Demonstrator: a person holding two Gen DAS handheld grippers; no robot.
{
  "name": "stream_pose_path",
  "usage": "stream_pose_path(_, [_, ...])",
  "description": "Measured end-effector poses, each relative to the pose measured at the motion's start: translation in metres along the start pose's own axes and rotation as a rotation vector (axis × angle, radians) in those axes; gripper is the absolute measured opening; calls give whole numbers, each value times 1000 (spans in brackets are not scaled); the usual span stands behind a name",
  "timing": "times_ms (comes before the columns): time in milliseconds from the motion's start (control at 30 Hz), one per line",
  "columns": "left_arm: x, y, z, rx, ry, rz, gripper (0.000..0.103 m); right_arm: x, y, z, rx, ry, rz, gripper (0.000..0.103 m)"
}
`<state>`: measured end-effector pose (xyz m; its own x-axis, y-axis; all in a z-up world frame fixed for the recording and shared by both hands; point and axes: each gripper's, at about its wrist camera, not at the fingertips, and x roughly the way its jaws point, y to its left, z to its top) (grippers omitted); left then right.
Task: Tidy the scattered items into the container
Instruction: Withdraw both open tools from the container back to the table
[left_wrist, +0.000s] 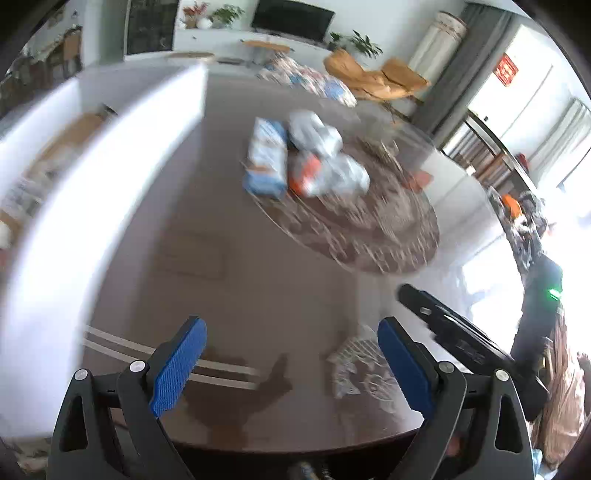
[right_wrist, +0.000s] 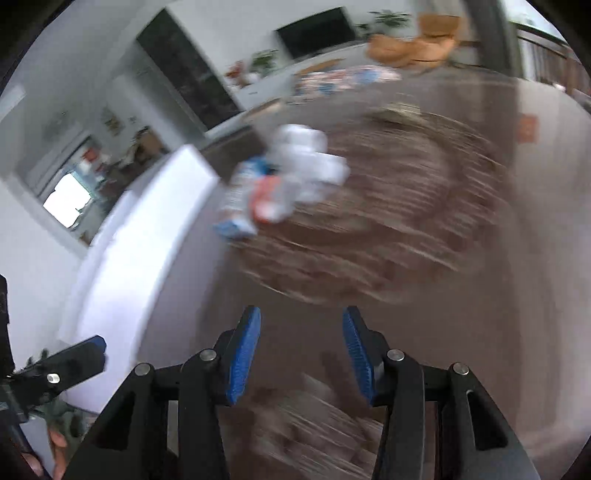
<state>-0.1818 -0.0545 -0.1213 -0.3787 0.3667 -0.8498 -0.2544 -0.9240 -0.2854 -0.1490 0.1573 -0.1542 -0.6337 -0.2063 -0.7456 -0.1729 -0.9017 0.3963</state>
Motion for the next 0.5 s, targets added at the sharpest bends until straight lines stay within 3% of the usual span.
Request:
stream_pose_path(200, [45,-42,-25,47,32,25,95,-40,-64,-34,48,-128,-122,48])
stream_pose_path(500, [69,-68,-28,106,50,172,95,-48,-85,-44,38,-165,-169,48])
